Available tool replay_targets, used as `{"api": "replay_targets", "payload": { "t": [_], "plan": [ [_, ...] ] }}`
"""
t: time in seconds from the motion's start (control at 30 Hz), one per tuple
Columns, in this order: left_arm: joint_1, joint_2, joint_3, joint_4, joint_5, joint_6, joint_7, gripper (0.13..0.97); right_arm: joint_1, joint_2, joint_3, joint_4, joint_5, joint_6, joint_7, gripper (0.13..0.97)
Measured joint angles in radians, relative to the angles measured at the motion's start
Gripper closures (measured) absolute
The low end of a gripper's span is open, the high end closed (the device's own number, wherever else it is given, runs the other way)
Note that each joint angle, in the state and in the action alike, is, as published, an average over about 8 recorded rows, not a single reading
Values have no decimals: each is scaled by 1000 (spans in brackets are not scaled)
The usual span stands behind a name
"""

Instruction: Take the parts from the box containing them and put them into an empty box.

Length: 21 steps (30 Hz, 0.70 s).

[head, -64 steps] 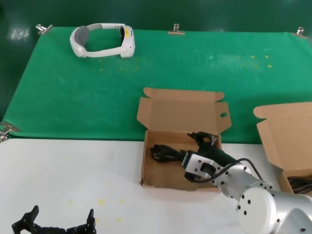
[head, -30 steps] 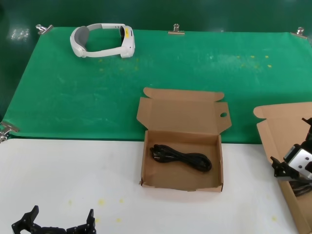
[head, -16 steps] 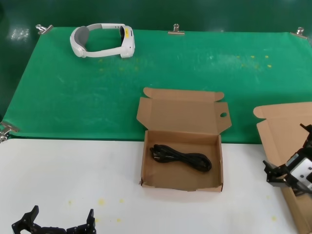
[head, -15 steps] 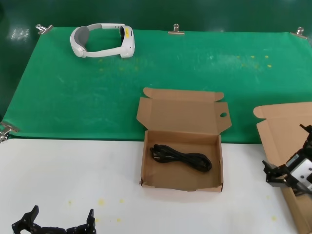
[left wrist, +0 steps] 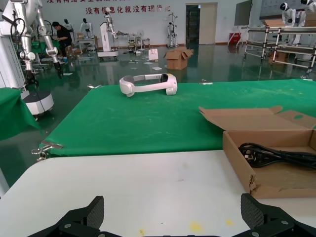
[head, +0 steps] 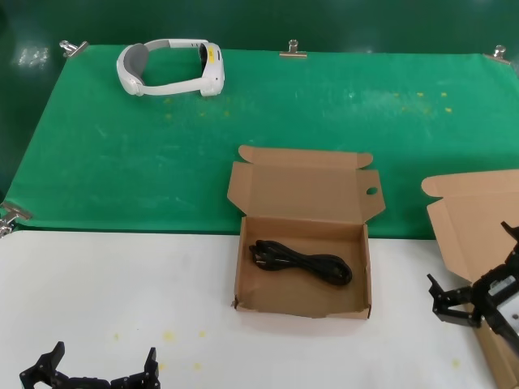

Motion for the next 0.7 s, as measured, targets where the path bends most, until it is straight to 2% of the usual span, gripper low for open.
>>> {"api": "replay_targets", "payload": {
  "t": [0.7],
  "plan": [
    [0,0,0,0,-1,0,0,132,-170,30,-27,90,358,136,-42,129]
  ]
}}
